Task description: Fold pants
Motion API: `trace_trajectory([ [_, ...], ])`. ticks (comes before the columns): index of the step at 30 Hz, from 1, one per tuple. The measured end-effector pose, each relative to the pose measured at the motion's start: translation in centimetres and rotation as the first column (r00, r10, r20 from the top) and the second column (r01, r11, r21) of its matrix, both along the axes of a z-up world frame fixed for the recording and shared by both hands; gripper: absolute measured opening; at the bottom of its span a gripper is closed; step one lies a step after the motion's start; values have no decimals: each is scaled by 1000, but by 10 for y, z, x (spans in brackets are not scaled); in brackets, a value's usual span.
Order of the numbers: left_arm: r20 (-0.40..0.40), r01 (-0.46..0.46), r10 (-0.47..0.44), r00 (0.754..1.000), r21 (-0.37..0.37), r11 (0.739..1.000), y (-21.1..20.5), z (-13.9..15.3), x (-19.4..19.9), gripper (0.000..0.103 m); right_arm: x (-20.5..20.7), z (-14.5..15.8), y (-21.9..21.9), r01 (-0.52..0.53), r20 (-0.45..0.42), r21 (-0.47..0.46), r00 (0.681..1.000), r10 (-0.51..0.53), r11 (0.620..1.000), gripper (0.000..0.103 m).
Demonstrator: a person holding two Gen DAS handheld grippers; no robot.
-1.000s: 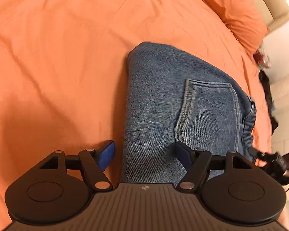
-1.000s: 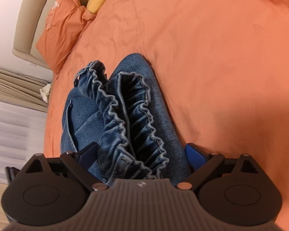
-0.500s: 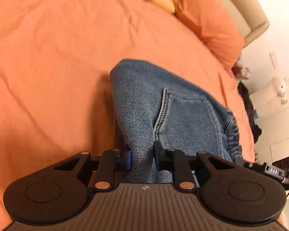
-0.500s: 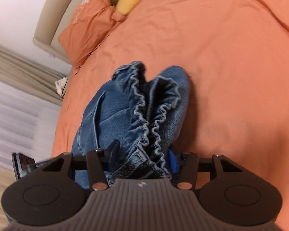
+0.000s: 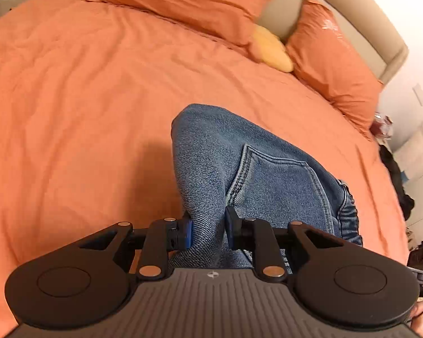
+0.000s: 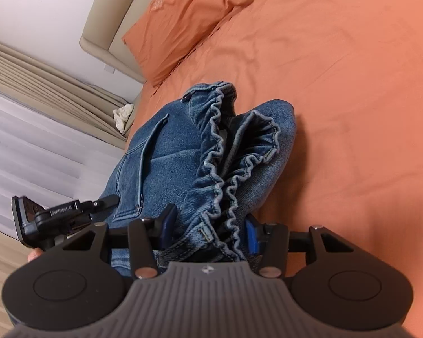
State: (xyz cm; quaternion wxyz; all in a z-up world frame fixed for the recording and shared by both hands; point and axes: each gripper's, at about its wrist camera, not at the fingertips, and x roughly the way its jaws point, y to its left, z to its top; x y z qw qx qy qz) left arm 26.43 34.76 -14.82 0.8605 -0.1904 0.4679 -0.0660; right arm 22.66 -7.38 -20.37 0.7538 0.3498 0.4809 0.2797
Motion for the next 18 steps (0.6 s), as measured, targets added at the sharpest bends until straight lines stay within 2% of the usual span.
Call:
trace_trajectory([
  [6,-72,-5,5,997,4,1000,24,-52,6,24,5,-19,38,-29,-38,-102,999,25,994,46],
  [8,-89,0,2,996,24,1000,24,-61,5,29,4,-20,42,-40,-52,-135,998,33,990,48],
  [9,-90,2,2,996,41,999,24,-60,4,34,5,-19,44,-41,-55,-146,998,33,988,51],
  [10,-94,6,0,996,62,998,23,-57,4,42,6,-18,46,-43,-61,-155,998,33,987,56],
  [11,-97,7,2,995,88,996,23,-52,4,44,8,-16,48,-42,-70,-169,997,31,985,58],
  [13,-72,16,-5,997,147,989,22,-32,1,58,7,-9,51,-47,-72,-215,997,32,975,62],
  [15,-34,13,-7,999,194,981,24,-3,-5,63,1,2,50,-49,-56,-273,998,35,961,63],
  [16,-12,12,-10,1000,217,976,25,14,-10,63,-2,10,52,-46,-32,-309,999,39,950,64],
  [18,37,13,-23,999,262,965,23,52,-21,65,-12,34,59,-39,76,-379,994,73,924,65],
])
